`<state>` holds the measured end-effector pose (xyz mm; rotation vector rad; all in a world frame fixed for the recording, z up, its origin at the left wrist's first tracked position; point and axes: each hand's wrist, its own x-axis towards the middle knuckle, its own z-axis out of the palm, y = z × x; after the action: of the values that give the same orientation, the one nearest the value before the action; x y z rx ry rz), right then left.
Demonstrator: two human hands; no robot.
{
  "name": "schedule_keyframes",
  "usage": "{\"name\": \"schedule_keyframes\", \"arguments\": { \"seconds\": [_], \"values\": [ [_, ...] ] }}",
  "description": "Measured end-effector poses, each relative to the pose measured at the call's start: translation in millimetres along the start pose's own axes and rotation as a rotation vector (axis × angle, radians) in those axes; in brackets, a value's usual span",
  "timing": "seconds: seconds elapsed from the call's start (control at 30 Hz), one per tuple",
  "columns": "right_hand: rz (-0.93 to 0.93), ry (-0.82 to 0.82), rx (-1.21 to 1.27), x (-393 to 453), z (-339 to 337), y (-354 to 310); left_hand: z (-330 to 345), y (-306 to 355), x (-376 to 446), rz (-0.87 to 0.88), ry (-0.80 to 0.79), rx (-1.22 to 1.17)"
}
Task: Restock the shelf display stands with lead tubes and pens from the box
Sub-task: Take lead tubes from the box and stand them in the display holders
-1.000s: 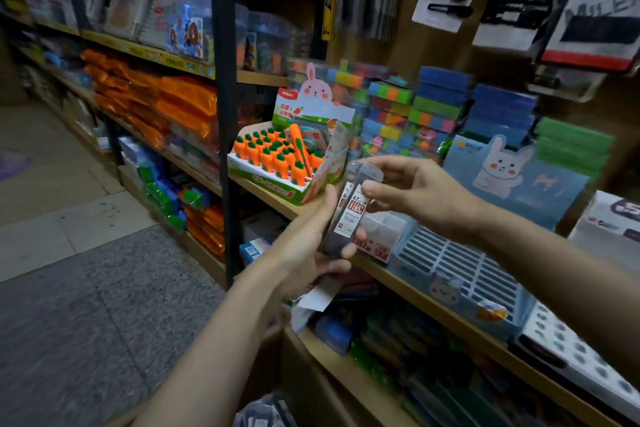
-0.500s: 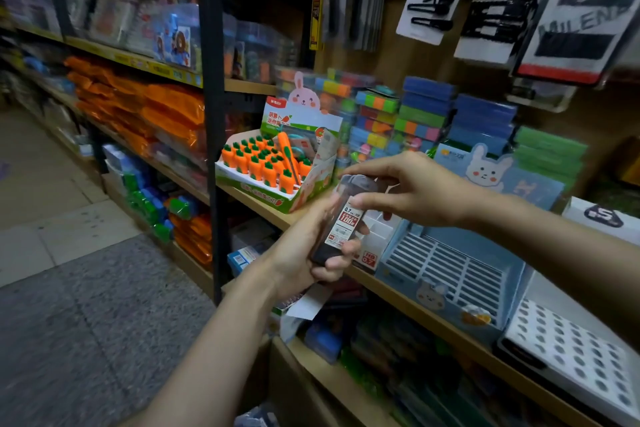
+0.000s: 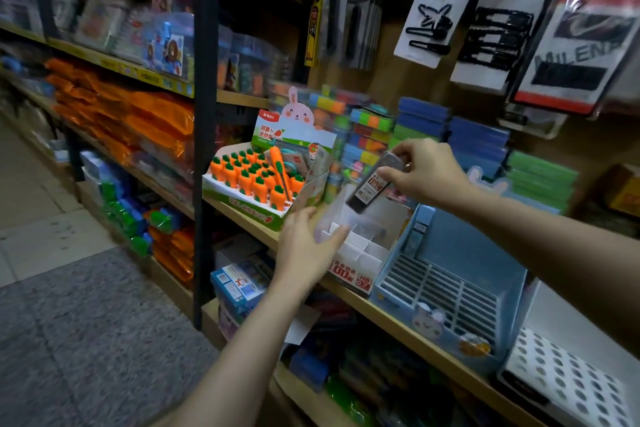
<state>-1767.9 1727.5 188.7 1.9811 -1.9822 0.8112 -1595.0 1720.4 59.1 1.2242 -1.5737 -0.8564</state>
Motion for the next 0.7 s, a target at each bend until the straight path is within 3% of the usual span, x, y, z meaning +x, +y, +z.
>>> {"name": "schedule_keyframes", "arguments": {
  "seconds": [0.2,0.43,0.7],
  "values": [
    [-0.002,-0.009,0.009,2.1,31.4,-5.0,17.1,-10.1,-1.8,0.021,-0.019,-0.099],
    [-0.003,-0.148,-0.059,2.7,56.5,-7.2,15.3,-18.3,0.7,0.020,-0.074,-0.238],
    [-0.017,-0.075,-0.015,-3.5,78.0,-8.8,15.1,-21.2,-0.4,0.021,-0.081,-0.300]
  ]
}}
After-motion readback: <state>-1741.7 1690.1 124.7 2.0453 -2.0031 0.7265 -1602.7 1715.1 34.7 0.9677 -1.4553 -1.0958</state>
